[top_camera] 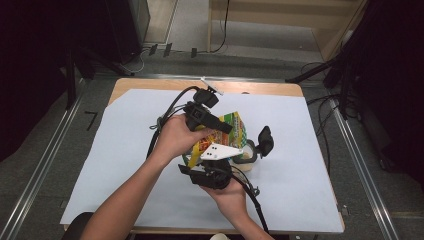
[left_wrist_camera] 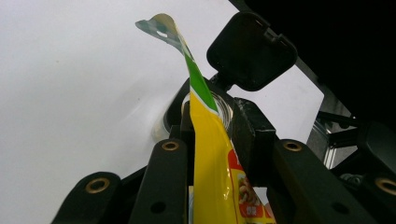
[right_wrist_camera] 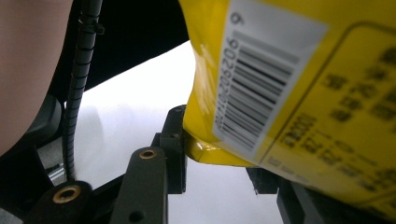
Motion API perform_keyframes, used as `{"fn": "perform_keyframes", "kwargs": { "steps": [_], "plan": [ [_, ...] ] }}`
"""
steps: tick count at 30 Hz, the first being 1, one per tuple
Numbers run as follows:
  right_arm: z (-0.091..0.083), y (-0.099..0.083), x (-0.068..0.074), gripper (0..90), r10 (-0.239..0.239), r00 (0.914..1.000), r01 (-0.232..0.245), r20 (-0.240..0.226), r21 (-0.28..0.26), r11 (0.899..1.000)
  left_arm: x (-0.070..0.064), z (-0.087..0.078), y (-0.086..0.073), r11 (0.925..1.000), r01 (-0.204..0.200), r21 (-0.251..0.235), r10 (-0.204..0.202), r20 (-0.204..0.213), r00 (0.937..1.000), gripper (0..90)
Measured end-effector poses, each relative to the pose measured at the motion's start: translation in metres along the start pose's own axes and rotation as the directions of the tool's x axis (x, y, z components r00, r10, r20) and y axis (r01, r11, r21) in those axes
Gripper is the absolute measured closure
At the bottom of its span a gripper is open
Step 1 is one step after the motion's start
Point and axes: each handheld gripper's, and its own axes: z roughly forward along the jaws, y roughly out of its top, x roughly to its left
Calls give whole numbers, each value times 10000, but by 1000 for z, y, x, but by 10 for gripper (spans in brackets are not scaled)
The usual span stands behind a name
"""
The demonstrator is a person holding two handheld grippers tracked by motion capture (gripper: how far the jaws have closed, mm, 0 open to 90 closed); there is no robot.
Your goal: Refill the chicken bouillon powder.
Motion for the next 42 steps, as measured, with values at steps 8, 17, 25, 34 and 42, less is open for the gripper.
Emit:
{"fn": "perform_keyframes", "kwargs": {
  "steps": [8,17,25,34,42],
  "plan": [
    [0,-1,-1,653,-47,10000,47,23,0,10000,3,1,0,10000,78,41,-79,153,9999,752],
    [0,-1,-1,653,-72,9999,71,86,74,9999,7,3,0,9998,211,-4,-211,244,9995,752],
    [1,-2,-1,652,-66,9999,66,93,41,10000,6,3,-1,9998,189,-14,-189,214,9996,752],
    [0,-1,-1,654,-15,10000,15,72,53,10000,9,3,0,9996,292,8,-293,293,9991,750],
    [1,-1,0,662,52,10000,-52,66,46,10000,6,2,-1,9998,198,-40,-197,213,9996,750]
  ]
}}
